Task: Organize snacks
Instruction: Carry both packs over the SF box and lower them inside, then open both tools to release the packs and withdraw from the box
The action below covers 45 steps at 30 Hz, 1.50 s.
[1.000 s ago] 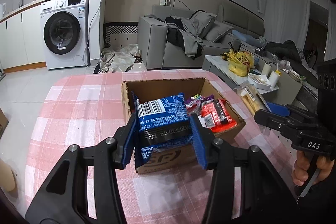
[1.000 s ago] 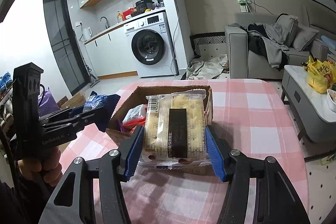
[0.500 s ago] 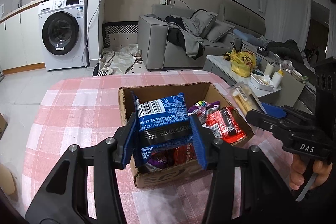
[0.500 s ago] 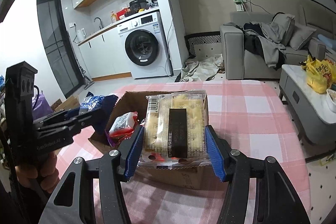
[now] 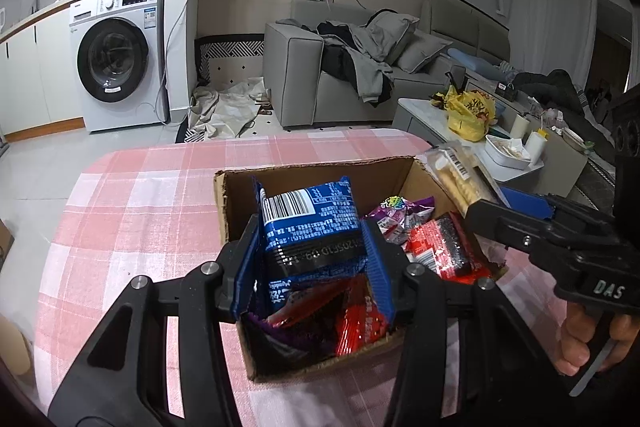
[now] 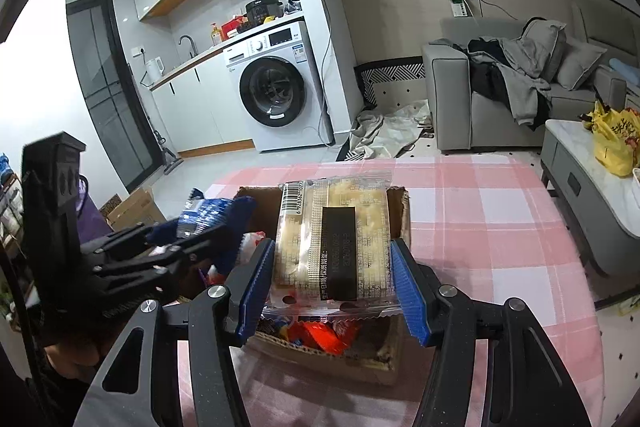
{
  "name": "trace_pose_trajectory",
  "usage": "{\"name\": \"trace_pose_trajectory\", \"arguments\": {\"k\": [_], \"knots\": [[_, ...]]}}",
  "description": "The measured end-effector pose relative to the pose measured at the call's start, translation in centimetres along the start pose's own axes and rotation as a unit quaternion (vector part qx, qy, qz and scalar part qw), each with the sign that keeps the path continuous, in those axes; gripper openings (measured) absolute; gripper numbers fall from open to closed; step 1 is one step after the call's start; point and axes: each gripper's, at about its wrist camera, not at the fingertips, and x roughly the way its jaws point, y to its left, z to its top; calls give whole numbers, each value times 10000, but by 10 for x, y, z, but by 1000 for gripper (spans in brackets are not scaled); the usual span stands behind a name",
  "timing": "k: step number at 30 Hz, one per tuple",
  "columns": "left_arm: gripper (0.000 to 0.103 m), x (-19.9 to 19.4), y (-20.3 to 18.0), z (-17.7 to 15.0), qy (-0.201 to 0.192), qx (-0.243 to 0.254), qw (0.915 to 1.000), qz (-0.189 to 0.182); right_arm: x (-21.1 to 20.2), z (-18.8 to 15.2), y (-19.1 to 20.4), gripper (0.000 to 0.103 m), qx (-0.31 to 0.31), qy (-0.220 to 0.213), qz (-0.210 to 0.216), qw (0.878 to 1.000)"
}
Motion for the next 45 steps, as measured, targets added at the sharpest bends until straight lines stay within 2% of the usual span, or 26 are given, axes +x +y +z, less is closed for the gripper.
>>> {"name": "trace_pose_trajectory", "arguments": {"k": [10,19,30,33,34,35,36,37,39,40,42,45], "knots": [[45,35,-3,10,111,10,9999,72,22,7,1,59,-67,93,83,9999],[45,68,-2,17,288,1,9995,116,59,6,-9,59,5,436,74,9990],[47,87,-4,15,353,-9,9992,186,62,4,-10,60,59,387,124,9992],[55,82,3,13,348,-207,9992,-2,51,5,-14,74,108,202,14,9997],[66,78,6,11,299,-248,9992,-72,49,5,-16,75,112,175,36,9998],[69,72,8,9,241,-274,9992,-181,45,5,-16,78,91,151,-31,9998],[82,69,8,9,216,-301,9989,-293,41,5,-16,83,60,129,-123,9998],[85,64,8,7,204,-322,9989,-284,37,4,-18,90,59,95,-186,9998],[89,57,6,5,162,-236,9993,-248,30,3,-21,95,135,21,-160,9998],[94,52,5,2,135,-194,9995,-229,27,2,-23,99,167,1,-160,9997],[102,41,2,-2,9,-94,10000,31,20,-2,-25,102,194,-53,-108,9997],[102,24,-2,-12,-33,18,9998,180,12,-7,-25,102,112,-72,-22,9999]]}}
